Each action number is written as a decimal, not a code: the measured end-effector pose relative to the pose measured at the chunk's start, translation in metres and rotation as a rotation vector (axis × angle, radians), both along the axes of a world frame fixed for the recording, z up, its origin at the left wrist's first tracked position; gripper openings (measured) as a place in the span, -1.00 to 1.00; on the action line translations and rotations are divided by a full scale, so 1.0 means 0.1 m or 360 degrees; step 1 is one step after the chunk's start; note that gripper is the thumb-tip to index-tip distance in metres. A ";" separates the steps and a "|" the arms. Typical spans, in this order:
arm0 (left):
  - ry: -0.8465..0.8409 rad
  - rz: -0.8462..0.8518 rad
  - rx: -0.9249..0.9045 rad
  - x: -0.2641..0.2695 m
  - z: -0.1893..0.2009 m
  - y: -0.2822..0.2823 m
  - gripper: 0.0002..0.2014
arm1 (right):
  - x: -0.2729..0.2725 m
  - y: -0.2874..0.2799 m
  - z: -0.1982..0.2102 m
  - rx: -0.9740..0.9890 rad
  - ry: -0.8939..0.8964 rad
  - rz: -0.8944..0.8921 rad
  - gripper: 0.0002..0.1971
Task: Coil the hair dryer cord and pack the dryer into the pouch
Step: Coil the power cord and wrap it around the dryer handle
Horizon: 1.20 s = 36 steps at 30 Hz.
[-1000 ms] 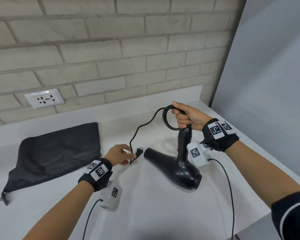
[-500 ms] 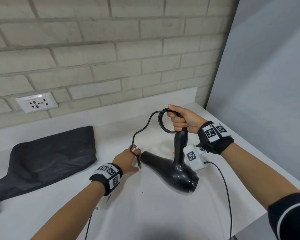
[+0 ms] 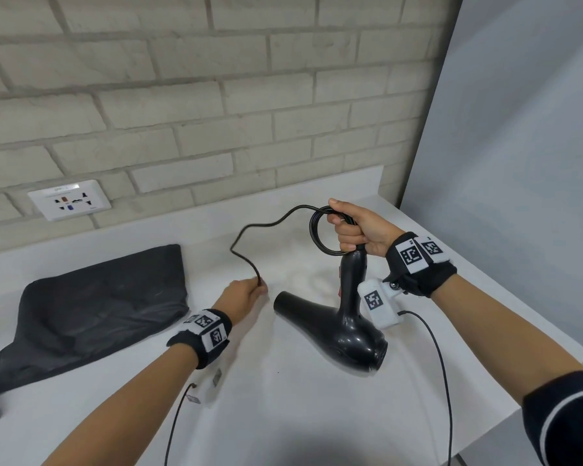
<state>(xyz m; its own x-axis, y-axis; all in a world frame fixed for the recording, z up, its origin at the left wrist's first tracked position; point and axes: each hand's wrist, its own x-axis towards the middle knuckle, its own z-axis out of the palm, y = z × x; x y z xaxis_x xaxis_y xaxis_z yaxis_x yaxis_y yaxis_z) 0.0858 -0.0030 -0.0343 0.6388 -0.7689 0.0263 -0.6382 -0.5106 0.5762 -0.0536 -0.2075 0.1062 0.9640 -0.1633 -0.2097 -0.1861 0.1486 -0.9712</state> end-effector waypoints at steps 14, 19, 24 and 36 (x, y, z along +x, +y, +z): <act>0.1974 0.0484 -0.1537 -0.27 1.05 -0.52 -0.88 | 0.01 0.00 -0.01 0.0017 -0.0005 -0.0008 -0.56; 0.1971 0.0556 -0.1378 -0.40 1.10 -0.64 -0.86 | 0.02 0.03 -0.01 0.0038 -0.0016 0.0015 -0.56; 0.2099 0.0515 -0.1268 -0.46 1.11 -0.64 -0.82 | 0.05 0.07 -0.01 0.0057 -0.0015 0.0031 -0.54; 0.2242 0.0300 -0.0926 -0.56 1.18 -0.60 -0.76 | 0.08 0.04 -0.03 0.0138 0.0000 0.0052 -0.42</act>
